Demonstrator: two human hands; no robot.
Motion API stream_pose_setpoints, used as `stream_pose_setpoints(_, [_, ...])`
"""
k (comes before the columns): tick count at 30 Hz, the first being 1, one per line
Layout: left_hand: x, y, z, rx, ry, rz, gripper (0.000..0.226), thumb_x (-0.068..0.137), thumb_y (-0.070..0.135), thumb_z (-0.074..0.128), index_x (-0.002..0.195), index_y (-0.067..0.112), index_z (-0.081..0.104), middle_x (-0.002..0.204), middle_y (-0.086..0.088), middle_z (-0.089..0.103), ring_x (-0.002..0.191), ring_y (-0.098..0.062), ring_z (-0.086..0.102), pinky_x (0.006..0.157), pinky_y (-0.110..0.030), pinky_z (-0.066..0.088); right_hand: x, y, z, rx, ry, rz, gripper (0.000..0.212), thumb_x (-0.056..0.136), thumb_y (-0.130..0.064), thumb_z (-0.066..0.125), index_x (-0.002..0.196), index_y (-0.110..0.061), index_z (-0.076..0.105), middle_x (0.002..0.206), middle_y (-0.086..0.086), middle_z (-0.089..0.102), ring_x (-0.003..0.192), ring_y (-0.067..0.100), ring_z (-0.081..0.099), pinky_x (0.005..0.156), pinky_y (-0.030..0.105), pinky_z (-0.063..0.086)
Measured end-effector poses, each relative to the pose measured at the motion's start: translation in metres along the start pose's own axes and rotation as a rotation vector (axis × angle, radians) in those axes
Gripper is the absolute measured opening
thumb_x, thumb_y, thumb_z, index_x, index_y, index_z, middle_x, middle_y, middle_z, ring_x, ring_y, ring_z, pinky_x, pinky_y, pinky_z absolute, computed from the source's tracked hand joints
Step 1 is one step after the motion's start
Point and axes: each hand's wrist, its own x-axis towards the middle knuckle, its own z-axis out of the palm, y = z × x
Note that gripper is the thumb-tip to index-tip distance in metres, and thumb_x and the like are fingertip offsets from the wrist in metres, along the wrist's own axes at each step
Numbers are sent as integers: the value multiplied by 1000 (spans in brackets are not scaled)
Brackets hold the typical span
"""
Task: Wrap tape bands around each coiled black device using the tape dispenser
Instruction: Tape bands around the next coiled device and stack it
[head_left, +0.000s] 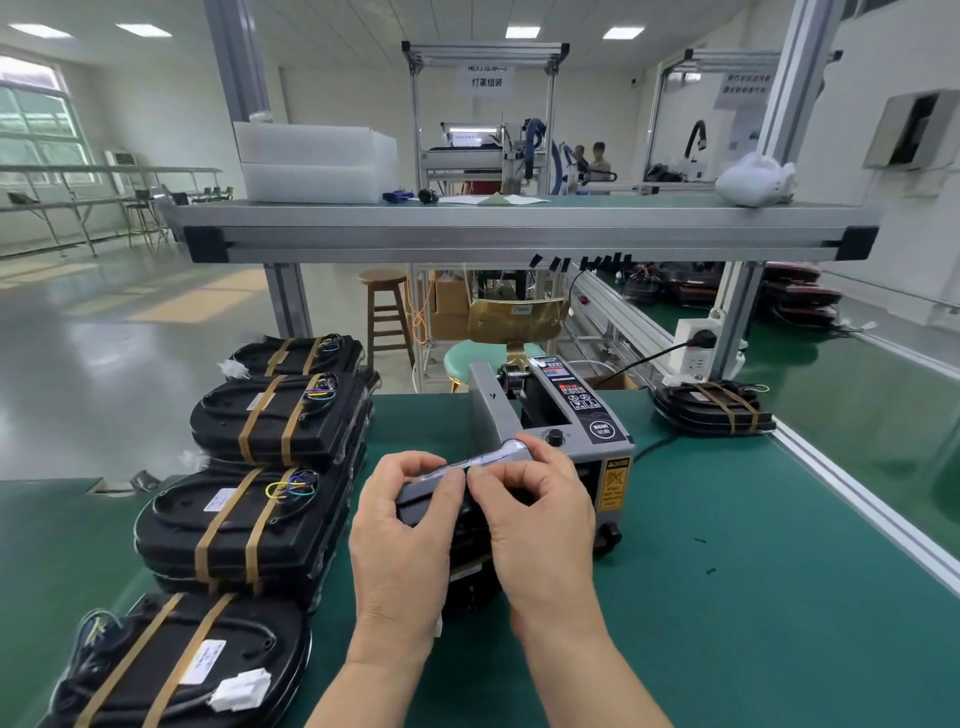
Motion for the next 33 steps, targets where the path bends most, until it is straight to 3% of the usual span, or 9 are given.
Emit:
stream_pose_setpoints(6, [2, -5, 3, 18, 58, -4, 17, 79, 17, 76, 81, 30, 65, 86, 4, 66, 83, -15, 62, 73, -36, 54, -1, 0, 0, -76, 9, -28, 17, 77, -17, 78, 62, -20, 72, 119, -24, 54, 123, 6, 50, 105, 35, 43])
stream_pose_setpoints(9, [4, -7, 5, 33, 77, -4, 19, 77, 18, 78, 79, 32, 66, 84, 5, 66, 84, -18, 63, 77, -44, 55, -1, -2, -1, -122, 45, -43, 15, 77, -17, 78, 72, -21, 65, 115, -24, 49, 114, -6, 47, 90, 6, 38])
stream_pose_setpoints(11, [4, -7, 7, 42, 82, -1, 17, 77, 22, 78, 78, 33, 65, 85, 5, 65, 86, -20, 63, 79, -47, 55, 1, -2, -1, -95, 83, -36, 23, 78, -16, 77, 85, -24, 57, 110, -22, 45, 108, -11, 46, 80, -1, 36])
stream_pose_setpoints(17, [4, -6, 8, 65, 43, 22, 7, 83, 30, 70, 83, 34, 64, 90, 3, 64, 87, -19, 62, 80, -44, 54, 8, 0, 3, -107, -20, -36, 53, 77, -40, 80, 115, -38, 43, 115, -23, 44, 109, -8, 47, 83, 3, 39])
stream_pose_setpoints(21, [7, -5, 3, 61, 18, 7, 5, 83, 31, 69, 85, 32, 65, 92, 3, 65, 89, -21, 63, 83, -47, 54, 12, 3, 5, -196, -42, -88, 43, 83, -35, 76, 118, -37, 50, 118, -20, 52, 114, 3, 49, 99, 22, 41])
stream_pose_setpoints(25, [9, -1, -2, 35, -36, -27, 31, 64, 48, 79, 87, 32, 66, 85, 7, 67, 86, -22, 65, 76, -46, 56, 14, 6, 6, -182, -28, -110, 22, 95, -34, 61, 116, -34, 57, 116, -20, 57, 114, 3, 51, 101, 29, 44])
stream_pose_setpoints(27, [13, -4, -4, 48, -26, -41, 27, 69, 33, 86, 86, 32, 66, 83, 10, 68, 81, -15, 66, 73, -40, 56, 18, 6, 1, -43, -50, -16, 15, 100, -33, 54, 113, -32, 62, 111, -15, 65, 109, 5, 58, 98, 33, 48])
stream_pose_setpoints(30, [18, -7, -5, 2, 7, -53, 24, 75, 16, 82, 81, 32, 66, 77, 13, 68, 64, 1, 61, 59, -17, 51, 22, 12, -13, 232, -255, 134, 18, 101, -32, 53, 112, -34, 68, 111, -10, 72, 108, 9, 65, 92, 28, 53])
stream_pose_setpoints(33, [20, -7, -5, -74, 12, -73, 23, 75, 9, 81, 78, 27, 67, 74, 9, 69, 60, 0, 62, 51, -11, 49, 22, 24, -31, 315, -438, 113, 40, 92, -9, 57, 126, -30, 64, 125, -8, 68, 117, 8, 63, 91, 20, 51])
